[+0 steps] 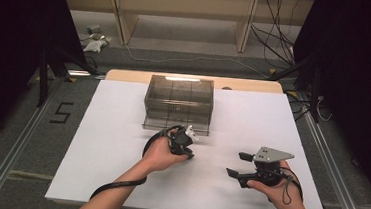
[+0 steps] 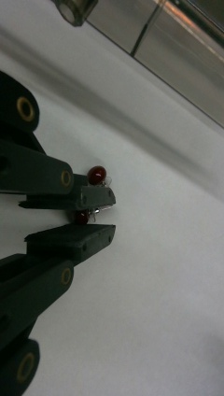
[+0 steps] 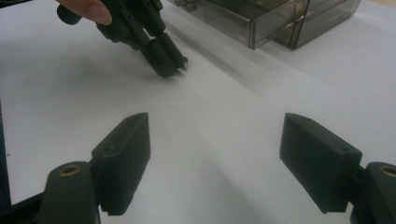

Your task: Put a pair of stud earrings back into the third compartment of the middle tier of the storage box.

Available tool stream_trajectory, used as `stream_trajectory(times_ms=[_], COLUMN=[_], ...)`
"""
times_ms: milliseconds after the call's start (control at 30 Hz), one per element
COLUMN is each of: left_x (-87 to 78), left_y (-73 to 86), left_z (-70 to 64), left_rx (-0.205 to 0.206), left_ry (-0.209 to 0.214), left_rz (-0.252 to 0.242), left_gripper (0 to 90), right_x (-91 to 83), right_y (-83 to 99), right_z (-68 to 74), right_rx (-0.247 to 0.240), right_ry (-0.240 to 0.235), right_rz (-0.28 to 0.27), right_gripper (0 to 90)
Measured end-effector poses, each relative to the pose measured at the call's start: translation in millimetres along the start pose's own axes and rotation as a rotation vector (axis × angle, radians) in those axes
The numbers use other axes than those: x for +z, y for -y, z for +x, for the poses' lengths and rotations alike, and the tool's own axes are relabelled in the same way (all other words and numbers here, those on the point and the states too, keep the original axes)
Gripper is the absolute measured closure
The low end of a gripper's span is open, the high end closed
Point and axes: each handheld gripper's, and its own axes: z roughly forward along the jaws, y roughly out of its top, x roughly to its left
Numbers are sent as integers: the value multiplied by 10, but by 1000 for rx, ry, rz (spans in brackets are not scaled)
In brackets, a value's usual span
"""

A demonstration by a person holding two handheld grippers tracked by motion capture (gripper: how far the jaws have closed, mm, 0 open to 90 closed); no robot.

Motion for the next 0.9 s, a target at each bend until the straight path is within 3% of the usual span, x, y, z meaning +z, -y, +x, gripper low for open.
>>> stream_trajectory(times_ms=[900], left_x=[-193], left_y=[-58], left_z=[-50], left_rx=[20], left_ry=[-26], left_rz=[-74], left_gripper=[806], right_x=[0], right_y=[0], right_z=[0], right_rx=[1], right_ry=[-2], right_rz=[2], right_gripper=[253])
